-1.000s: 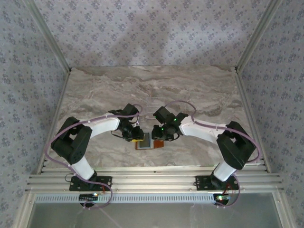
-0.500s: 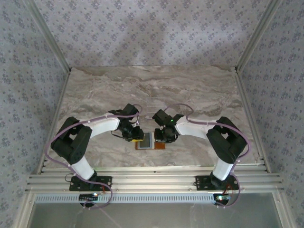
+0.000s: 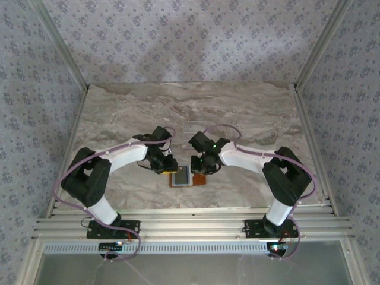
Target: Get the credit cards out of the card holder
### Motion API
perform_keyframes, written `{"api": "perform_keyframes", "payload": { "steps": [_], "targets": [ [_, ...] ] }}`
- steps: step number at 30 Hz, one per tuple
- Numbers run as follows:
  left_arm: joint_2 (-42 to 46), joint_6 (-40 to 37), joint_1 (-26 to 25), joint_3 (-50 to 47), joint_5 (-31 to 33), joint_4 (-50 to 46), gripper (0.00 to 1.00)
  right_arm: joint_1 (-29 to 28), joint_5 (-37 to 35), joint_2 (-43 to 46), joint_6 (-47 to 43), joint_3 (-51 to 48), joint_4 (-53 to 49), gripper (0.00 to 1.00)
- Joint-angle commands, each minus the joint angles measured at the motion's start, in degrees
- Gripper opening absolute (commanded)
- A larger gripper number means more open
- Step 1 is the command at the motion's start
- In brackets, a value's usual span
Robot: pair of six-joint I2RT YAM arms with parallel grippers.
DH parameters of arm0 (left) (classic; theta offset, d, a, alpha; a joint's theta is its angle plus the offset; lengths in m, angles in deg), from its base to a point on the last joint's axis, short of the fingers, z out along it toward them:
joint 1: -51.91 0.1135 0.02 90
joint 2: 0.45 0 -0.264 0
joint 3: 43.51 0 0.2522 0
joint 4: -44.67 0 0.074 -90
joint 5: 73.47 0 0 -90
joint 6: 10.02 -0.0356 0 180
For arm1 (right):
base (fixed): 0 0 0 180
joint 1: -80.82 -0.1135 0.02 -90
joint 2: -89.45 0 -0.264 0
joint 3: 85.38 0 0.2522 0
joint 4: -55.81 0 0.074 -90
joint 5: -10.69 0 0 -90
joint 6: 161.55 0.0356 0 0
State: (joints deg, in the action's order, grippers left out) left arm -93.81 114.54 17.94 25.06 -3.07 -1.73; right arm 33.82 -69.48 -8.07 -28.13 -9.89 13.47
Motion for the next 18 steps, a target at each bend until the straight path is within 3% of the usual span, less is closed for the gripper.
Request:
{"api": "perform_keyframes", "payload": {
  "steps": [1,18],
  "targets": [
    [3.0,0.2,1.3,-0.4,1.5,-2.5,0.32,-0.5,1.4,-0.6,-1.0,1.9,-0.7,0.19],
    [-1.9,-1.1,1.8,-4.7,2.2,-0.5,0.18,-1.9,4.2,-6.8,-0.9,1.6,3.8,0.14]
  ]
}}
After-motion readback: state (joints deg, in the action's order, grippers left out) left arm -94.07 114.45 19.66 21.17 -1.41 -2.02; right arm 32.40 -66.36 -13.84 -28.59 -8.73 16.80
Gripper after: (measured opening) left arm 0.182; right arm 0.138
